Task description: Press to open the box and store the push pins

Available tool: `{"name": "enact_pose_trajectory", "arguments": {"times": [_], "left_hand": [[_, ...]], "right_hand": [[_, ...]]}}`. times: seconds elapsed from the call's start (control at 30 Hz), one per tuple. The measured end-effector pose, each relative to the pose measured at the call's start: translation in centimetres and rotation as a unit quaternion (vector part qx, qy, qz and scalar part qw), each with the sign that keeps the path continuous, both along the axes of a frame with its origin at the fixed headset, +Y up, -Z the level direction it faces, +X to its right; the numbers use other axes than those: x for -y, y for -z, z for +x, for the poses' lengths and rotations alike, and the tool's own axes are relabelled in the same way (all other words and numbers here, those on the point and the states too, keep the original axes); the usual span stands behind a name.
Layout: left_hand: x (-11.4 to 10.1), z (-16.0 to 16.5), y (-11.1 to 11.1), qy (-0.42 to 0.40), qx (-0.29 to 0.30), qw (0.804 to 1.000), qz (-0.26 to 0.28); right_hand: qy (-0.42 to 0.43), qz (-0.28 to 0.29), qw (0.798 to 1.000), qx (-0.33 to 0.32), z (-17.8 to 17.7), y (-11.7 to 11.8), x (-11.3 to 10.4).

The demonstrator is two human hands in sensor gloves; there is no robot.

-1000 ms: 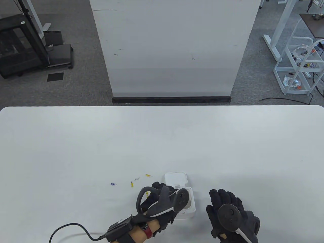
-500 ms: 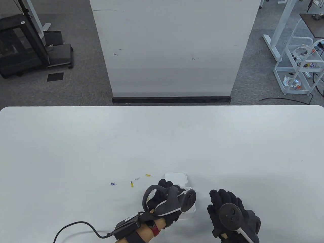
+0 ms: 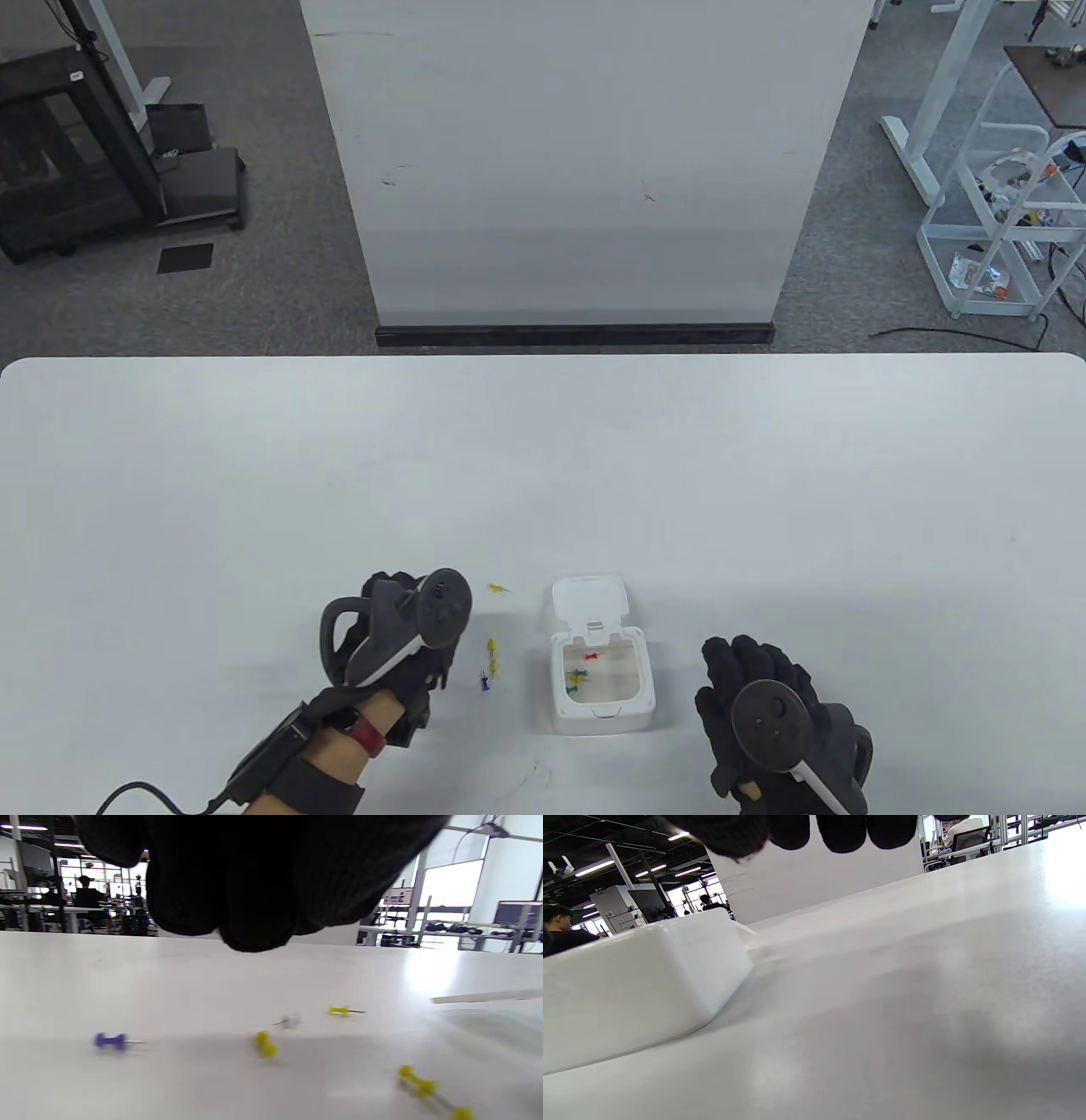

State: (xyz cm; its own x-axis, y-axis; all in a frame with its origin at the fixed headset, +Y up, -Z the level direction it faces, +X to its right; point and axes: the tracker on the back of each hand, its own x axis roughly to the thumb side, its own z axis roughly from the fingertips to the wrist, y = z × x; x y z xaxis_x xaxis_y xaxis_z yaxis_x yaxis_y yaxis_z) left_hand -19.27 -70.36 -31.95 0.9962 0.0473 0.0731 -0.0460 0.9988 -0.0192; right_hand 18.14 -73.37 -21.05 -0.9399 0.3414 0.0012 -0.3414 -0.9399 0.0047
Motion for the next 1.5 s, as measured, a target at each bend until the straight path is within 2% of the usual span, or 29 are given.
{"name": "enact_pose_trajectory", "arguments": {"times": [0.13, 0.27, 0.53, 1.03, 1.13, 1.2, 1.3, 1.33, 1.5], "left_hand": [[1.5, -3.7, 1.0, 0.032, -0.055, 0.998, -0.027], [2.9, -5.0, 1.3, 0.054, -0.069, 0.995, -0.043], [4.8, -4.0, 2.1, 0.081, -0.066, 0.992, -0.065], [5.3, -3.1, 2.5, 0.109, -0.049, 0.991, -0.055], [5.1, -3.2, 2.6, 0.106, -0.056, 0.991, -0.05], [4.8, -3.1, 2.5, 0.101, -0.053, 0.991, -0.066], [3.7, -2.2, 2.0, 0.084, -0.041, 0.994, -0.06], [3.3, -1.8, 1.8, 0.067, -0.039, 0.995, -0.067], [-0.4, 2.9, -0.1, 0.011, 0.038, 0.999, -0.033]], "right_hand": [[0.0, -0.001, 1.0, -0.001, -0.1, 0.0, 0.0], [-0.001, -0.005, 1.0, -0.002, -0.1, 0.1, 0.1], [0.0, -0.01, 1.0, -0.002, -0.1, 0.1, 0.1], [0.014, -0.021, 1.0, -0.004, 0.0, 0.2, 0.2], [0.014, -0.019, 1.0, -0.003, 0.0, 0.2, 0.2], [0.014, -0.02, 1.0, -0.003, 0.0, 0.2, 0.2], [0.015, -0.021, 1.0, -0.003, 0.1, 0.2, 0.3], [0.016, -0.021, 1.0, -0.003, 0.1, 0.2, 0.2], [0.016, -0.021, 1.0, -0.003, 0.1, 0.2, 0.3]]}}
